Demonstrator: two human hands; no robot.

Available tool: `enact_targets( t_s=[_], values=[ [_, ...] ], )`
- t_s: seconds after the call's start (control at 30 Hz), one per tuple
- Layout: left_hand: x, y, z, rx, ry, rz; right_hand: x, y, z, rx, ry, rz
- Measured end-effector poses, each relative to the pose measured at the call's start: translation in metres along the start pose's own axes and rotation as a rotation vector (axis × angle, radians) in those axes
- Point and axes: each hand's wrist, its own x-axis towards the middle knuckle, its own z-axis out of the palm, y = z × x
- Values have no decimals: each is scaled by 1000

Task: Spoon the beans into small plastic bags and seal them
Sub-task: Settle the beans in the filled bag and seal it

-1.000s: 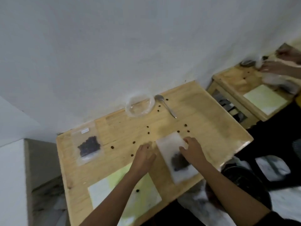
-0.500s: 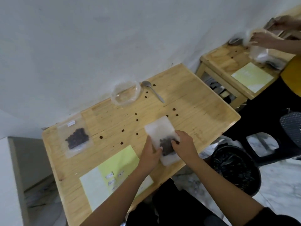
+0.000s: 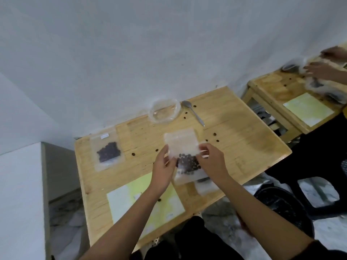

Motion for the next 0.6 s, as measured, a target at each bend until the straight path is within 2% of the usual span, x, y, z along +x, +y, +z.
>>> enact_targets(
  t_s=[0.13, 0.33, 0.47, 0.6],
  values=[
    [-6, 3, -49, -73, 150, 71, 1, -36, 27, 78, -79, -134],
    [-34, -15, -114, -216, 286, 2, -20, -67, 85, 139, -456, -166],
    [-52, -40, -143, -276, 462, -76, -31, -52, 118, 64, -515, -153],
    [-66, -62, -164, -362, 626, -106, -36, -22, 135, -212, -648, -51]
  ],
)
